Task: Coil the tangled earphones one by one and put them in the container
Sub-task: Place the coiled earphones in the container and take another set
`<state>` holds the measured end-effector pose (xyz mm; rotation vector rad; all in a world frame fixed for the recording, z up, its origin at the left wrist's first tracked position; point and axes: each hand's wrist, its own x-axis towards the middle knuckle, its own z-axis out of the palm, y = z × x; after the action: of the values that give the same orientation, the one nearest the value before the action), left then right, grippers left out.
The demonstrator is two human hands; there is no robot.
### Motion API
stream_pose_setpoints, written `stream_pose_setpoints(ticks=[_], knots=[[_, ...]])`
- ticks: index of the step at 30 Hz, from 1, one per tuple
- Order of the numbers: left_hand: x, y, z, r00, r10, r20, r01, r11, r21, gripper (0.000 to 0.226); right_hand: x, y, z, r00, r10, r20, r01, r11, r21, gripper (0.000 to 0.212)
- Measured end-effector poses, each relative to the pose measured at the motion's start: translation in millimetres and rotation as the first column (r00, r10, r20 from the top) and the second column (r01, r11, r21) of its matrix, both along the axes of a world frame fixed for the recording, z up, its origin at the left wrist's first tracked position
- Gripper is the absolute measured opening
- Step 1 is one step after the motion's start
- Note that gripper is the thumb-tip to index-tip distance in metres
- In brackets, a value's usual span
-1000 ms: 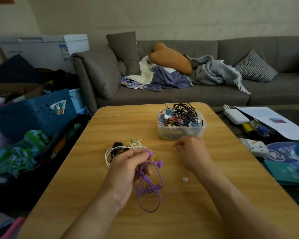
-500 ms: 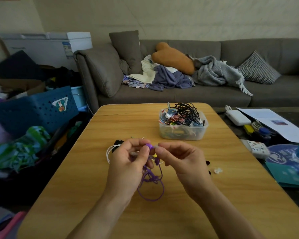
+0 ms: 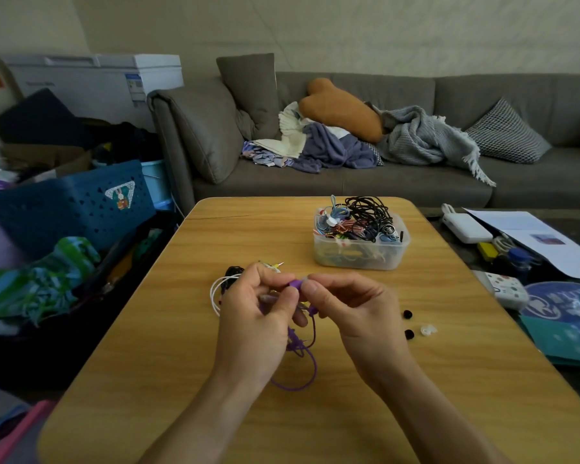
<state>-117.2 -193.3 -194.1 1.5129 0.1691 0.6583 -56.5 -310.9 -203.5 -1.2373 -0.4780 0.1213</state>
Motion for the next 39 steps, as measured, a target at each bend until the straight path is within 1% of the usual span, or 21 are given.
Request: stream_pose_setpoints(ticks=[4, 8, 12, 16, 19, 24, 29, 32, 34, 37, 39], knots=[[-1, 0, 0, 1.0, 0.025, 0.018, -0.027, 0.995, 0.091, 0.018, 0, 3, -2, 1.0, 0.013, -0.026, -0.012, 1.0, 0.029, 0.021], [-2, -1, -2, 0.994, 0.099, 0.046, -0.104, 0.987, 0.125, 0.023, -4, 7, -3, 0.997, 0.074, -0.024, -0.072, 0.995, 0.074, 0.013], [-2, -7, -2, 0.978, 0.192, 0.085, -0.204, 0.967, 0.152, 0.025, -8, 13, -8, 0.999, 0.005, -0.043, -0.001, 0.996, 0.094, 0.025], [-1, -9, -3, 0.965, 0.241, 0.099, -0.254, 0.956, 0.148, 0.026, -9, 14, -8, 0.999, -0.006, -0.045, 0.011, 0.996, 0.093, 0.027], [0, -11, -4, 0.957, 0.272, 0.098, -0.285, 0.947, 0.151, 0.027, -10, 15, -7, 0.999, -0.013, -0.043, 0.017, 0.996, 0.092, 0.024], [4, -14, -8, 0.943, 0.319, 0.09, -0.332, 0.919, 0.215, 0.029, -11, 13, -6, 0.998, -0.043, -0.039, 0.046, 0.996, 0.073, 0.011], [5, -15, -6, 0.926, 0.359, 0.115, -0.377, 0.888, 0.263, 0.029, -12, 14, -5, 0.999, -0.042, -0.007, 0.042, 0.997, 0.059, 0.012], [6, -11, -7, 0.925, 0.365, 0.108, -0.381, 0.887, 0.262, 0.033, -12, 15, -8, 0.997, -0.05, 0.059, 0.046, 0.997, 0.057, 0.01], [7, -8, -7, 0.93, 0.357, 0.089, -0.367, 0.897, 0.246, 0.032, -11, 15, -10, 0.985, -0.082, 0.154, 0.08, 0.997, 0.019, 0.009], [7, -6, -5, 0.938, 0.341, 0.057, -0.345, 0.914, 0.212, 0.031, -10, 16, -15, 0.926, -0.163, 0.339, 0.204, 0.975, -0.087, 0.014], [7, -4, -6, 0.941, 0.337, 0.025, -0.335, 0.922, 0.196, 0.03, -10, 16, -15, 0.866, -0.184, 0.464, 0.273, 0.953, -0.131, 0.016]])
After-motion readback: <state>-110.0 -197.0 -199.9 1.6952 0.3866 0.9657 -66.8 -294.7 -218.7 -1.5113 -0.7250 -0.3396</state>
